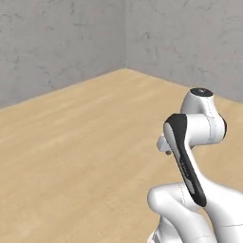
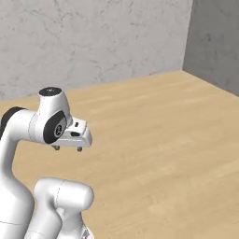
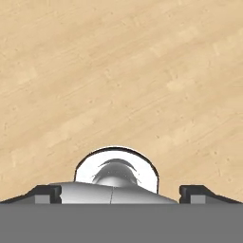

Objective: Navigate to the sink.

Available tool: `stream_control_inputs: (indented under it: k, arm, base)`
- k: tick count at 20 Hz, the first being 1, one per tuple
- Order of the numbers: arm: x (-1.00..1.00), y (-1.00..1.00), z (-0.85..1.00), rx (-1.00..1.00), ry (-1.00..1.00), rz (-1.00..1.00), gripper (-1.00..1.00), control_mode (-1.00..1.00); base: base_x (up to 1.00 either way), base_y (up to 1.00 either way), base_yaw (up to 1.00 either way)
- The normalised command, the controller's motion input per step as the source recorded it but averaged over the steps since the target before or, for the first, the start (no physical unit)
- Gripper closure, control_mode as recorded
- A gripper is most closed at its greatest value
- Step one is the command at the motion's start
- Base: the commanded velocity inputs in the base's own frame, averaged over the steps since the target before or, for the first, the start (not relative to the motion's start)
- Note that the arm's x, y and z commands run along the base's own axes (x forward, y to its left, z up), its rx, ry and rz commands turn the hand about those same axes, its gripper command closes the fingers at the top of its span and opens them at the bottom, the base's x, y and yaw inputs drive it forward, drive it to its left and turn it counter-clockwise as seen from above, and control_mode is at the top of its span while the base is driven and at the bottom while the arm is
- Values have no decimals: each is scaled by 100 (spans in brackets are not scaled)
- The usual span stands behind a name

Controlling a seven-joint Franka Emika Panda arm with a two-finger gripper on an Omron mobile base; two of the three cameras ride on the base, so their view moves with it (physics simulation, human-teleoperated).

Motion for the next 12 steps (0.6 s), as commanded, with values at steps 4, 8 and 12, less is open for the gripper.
stream_control_inputs:
  k: [4, 8, 12]
  arm:
    - [0, 0, 0, 0, 0, 0, -100, 100]
    - [0, 0, 0, 0, 0, 0, -100, 100]
    - [0, 0, 0, 0, 0, 0, -100, 100]
  base:
    - [16, -67, -64]
    - [23, -57, -67]
    - [23, -56, -67]
